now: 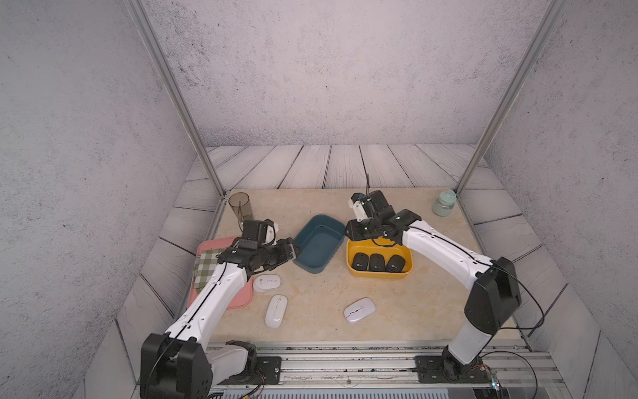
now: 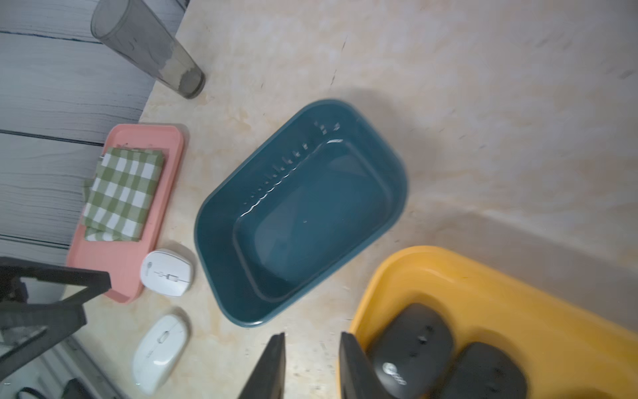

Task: Place the mice by color into the storage box
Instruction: Move the storage box to the center of the board.

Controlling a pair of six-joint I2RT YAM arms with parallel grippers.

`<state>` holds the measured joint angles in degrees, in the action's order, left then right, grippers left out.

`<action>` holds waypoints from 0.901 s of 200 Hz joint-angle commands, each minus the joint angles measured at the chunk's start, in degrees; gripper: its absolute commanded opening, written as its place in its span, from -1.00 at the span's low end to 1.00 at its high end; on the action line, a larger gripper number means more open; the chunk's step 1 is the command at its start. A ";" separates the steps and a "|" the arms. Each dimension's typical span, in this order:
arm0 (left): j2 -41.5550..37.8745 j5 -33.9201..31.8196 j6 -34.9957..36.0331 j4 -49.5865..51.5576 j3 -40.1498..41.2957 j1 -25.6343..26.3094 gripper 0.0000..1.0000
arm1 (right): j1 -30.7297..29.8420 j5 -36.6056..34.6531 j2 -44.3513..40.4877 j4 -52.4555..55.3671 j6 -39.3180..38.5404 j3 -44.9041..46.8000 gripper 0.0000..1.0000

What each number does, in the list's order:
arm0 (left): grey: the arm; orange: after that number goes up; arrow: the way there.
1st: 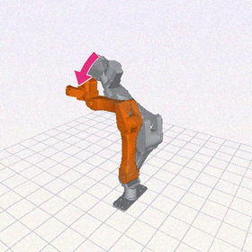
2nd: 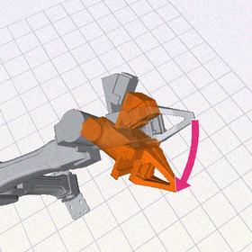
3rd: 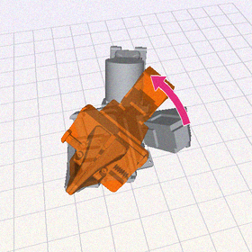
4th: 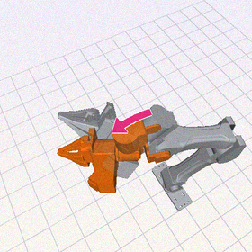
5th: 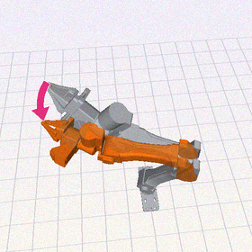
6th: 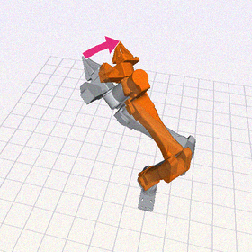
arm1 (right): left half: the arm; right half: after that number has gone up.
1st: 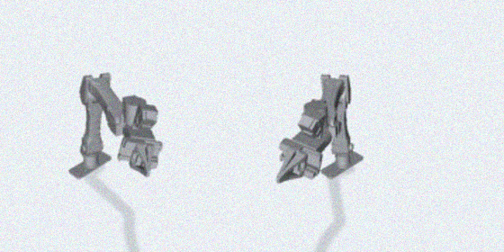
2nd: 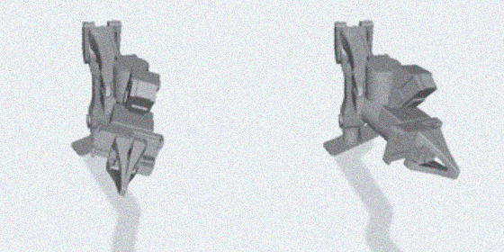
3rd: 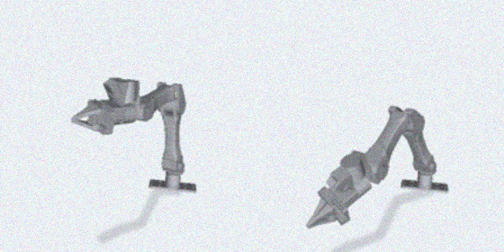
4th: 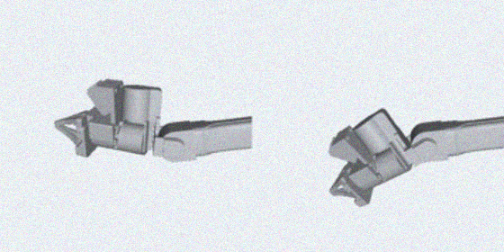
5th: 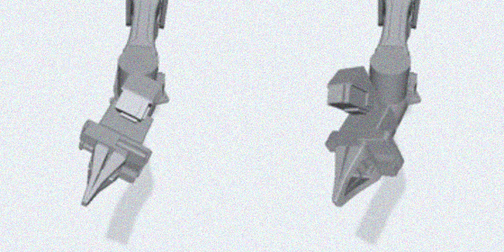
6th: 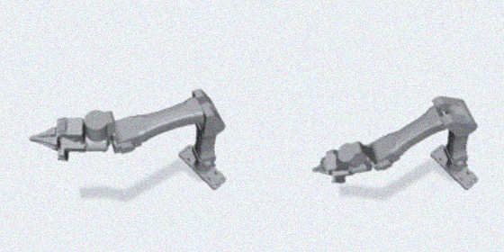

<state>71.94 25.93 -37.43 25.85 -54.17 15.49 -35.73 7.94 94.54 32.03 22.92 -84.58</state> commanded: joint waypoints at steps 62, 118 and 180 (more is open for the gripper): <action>26.79 -6.91 -12.64 -12.84 -11.11 7.28 -0.71 | 3.91 -3.13 -22.40 14.04 -4.52 13.74 0.09; 28.65 -10.90 -1.50 -1.81 -7.70 8.96 -0.71 | 4.05 -3.38 -27.10 18.36 -5.18 16.53 0.14; 29.45 -21.18 17.29 19.29 -12.18 6.61 -0.68 | 4.00 -3.84 -29.68 19.65 -4.79 18.89 0.15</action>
<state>100.55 11.68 -30.28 33.19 -64.07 23.97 -31.90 5.15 66.37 50.09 18.44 -66.63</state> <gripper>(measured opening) 0.154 0.574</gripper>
